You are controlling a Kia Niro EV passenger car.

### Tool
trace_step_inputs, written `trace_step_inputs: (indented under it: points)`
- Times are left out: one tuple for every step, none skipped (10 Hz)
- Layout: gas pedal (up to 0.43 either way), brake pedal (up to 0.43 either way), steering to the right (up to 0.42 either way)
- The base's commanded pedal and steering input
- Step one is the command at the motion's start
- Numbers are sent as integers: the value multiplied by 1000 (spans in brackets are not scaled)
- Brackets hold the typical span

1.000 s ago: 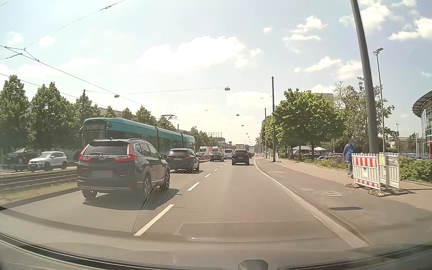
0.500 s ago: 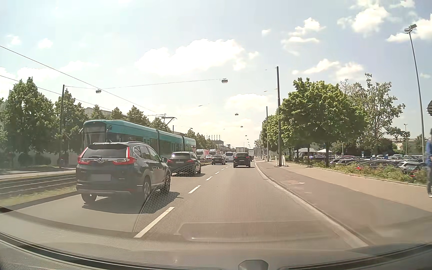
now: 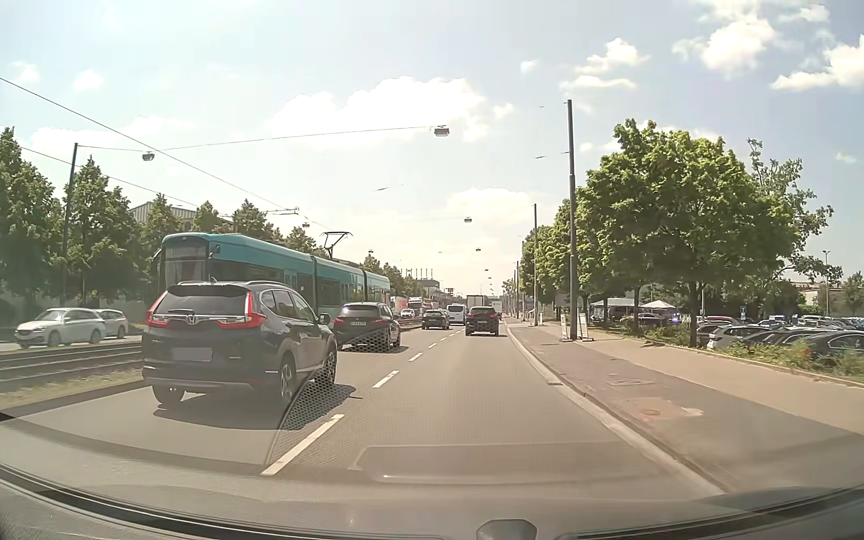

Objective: Follow the waypoints while adhering to traffic rules and regulations

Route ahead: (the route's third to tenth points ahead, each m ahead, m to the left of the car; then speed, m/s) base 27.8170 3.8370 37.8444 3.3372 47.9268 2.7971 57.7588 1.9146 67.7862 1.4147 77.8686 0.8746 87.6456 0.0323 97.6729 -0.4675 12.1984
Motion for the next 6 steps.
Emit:
trace_step_inputs:
  points:
    - [157, 30, 11]
    - [157, 30, 11]
    - [157, 30, 11]
    - [150, 30, 11]
    - [150, 30, 11]
    - [150, 30, 10]
